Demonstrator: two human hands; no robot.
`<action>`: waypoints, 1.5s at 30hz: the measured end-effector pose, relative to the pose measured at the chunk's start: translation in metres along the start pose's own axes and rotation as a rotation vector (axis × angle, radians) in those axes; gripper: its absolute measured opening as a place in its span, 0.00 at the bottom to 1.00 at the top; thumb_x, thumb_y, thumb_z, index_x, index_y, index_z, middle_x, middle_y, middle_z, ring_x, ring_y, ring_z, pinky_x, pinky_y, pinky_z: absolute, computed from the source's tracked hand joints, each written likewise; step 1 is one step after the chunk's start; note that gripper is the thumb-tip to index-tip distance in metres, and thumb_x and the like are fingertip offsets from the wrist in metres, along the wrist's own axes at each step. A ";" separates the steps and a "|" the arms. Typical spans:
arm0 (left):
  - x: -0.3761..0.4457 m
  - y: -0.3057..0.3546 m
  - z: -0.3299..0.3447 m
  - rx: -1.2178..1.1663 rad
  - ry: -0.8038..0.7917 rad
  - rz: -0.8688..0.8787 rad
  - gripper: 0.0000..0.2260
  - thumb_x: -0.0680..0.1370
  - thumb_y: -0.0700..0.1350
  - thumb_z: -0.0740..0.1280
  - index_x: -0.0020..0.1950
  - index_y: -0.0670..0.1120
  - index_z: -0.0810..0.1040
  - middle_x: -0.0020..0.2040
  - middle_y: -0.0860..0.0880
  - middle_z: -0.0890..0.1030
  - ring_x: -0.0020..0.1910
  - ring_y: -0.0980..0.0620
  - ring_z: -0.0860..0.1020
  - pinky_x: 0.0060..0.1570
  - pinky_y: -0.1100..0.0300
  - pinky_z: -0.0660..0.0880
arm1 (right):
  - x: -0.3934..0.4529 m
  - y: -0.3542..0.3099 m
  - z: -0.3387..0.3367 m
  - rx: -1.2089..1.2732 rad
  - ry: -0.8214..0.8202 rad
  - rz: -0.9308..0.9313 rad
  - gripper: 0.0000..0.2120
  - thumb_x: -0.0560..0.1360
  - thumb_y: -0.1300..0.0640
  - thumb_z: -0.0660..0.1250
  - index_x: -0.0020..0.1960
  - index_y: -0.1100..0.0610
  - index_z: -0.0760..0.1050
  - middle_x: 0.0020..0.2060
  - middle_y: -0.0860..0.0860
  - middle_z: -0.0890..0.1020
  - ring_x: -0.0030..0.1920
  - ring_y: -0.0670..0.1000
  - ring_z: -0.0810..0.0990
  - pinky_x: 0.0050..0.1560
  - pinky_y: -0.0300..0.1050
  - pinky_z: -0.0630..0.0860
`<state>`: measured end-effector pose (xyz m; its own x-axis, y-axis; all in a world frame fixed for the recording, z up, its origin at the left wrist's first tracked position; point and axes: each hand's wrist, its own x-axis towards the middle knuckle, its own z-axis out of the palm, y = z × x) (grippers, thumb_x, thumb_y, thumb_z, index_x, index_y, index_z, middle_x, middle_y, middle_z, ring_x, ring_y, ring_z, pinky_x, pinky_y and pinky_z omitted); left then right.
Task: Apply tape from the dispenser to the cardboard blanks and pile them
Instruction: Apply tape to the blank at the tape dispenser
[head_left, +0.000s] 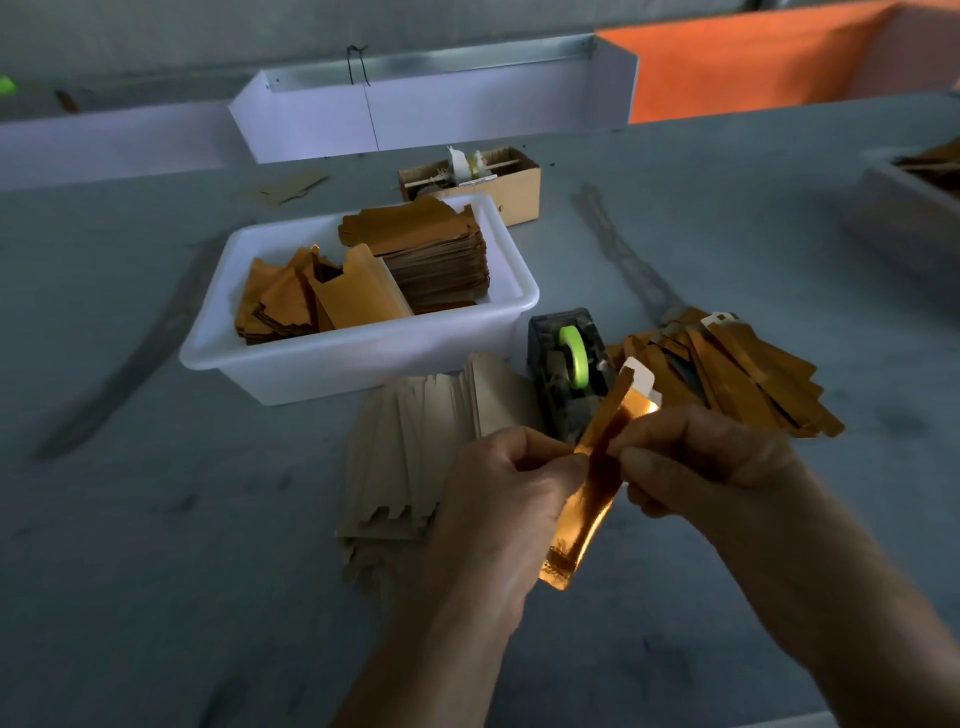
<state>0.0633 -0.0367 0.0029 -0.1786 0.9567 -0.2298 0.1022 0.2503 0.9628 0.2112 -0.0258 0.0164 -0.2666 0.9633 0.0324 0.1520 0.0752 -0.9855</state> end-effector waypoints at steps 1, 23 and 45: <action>0.000 0.000 -0.001 0.001 -0.014 -0.014 0.06 0.73 0.45 0.71 0.35 0.50 0.80 0.30 0.54 0.81 0.31 0.58 0.78 0.32 0.63 0.72 | 0.001 0.001 0.000 -0.019 -0.005 -0.011 0.06 0.67 0.56 0.66 0.41 0.53 0.80 0.36 0.48 0.82 0.37 0.42 0.79 0.38 0.32 0.75; -0.005 0.012 -0.011 -0.181 -0.278 -0.136 0.06 0.77 0.42 0.68 0.47 0.40 0.82 0.44 0.42 0.85 0.43 0.48 0.85 0.45 0.56 0.82 | 0.005 0.002 0.006 -0.329 0.084 -0.012 0.12 0.68 0.56 0.72 0.46 0.50 0.70 0.36 0.44 0.83 0.35 0.43 0.81 0.33 0.36 0.75; -0.018 -0.003 0.002 -0.075 -0.012 0.011 0.07 0.78 0.43 0.66 0.41 0.50 0.80 0.38 0.54 0.84 0.37 0.56 0.84 0.39 0.59 0.81 | 0.001 -0.017 0.014 -0.885 0.233 0.085 0.23 0.65 0.38 0.70 0.48 0.46 0.61 0.34 0.42 0.74 0.33 0.40 0.73 0.29 0.36 0.69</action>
<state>0.0678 -0.0542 0.0039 -0.1660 0.9612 -0.2204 0.0300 0.2283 0.9731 0.1952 -0.0297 0.0309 -0.0372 0.9950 0.0930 0.8610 0.0791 -0.5023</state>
